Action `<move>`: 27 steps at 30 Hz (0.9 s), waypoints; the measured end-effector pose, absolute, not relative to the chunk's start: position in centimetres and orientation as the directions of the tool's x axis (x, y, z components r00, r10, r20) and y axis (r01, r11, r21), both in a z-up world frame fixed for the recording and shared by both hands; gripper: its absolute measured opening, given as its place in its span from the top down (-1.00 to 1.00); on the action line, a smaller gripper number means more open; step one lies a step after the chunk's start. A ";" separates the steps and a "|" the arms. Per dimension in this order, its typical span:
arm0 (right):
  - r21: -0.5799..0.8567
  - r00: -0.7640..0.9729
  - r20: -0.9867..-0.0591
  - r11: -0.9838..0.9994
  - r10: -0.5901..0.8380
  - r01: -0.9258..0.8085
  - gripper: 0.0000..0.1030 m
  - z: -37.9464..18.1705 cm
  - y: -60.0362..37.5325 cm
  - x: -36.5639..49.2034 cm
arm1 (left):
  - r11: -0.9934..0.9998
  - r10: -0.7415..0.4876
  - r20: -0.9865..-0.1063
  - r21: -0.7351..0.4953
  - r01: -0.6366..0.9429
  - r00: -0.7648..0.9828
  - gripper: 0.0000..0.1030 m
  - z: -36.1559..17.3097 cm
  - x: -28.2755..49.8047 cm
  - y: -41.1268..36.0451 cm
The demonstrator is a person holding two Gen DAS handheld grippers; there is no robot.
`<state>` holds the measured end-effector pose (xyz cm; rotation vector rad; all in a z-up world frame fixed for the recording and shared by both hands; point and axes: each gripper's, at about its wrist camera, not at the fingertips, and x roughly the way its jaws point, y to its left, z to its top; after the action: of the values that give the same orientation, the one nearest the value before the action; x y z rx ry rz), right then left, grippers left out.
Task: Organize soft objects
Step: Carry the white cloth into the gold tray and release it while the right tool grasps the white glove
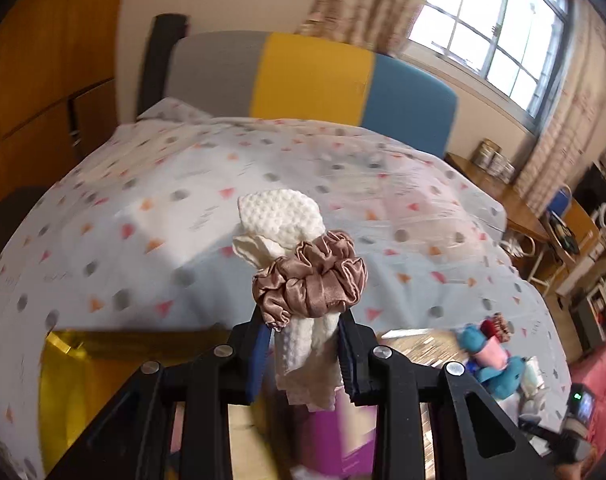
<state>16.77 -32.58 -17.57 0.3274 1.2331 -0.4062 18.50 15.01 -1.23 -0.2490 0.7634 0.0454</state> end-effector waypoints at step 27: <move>-0.064 0.277 -0.944 0.925 -0.177 0.375 0.06 -17.9 -29.5 16.8 | 0.830 -0.154 -0.767 -0.442 -0.339 0.623 0.13 -11.6 14.0 24.0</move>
<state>16.75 -29.54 -17.89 0.1849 1.2367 -0.3740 13.96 23.98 -11.64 -0.6019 0.9065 0.1137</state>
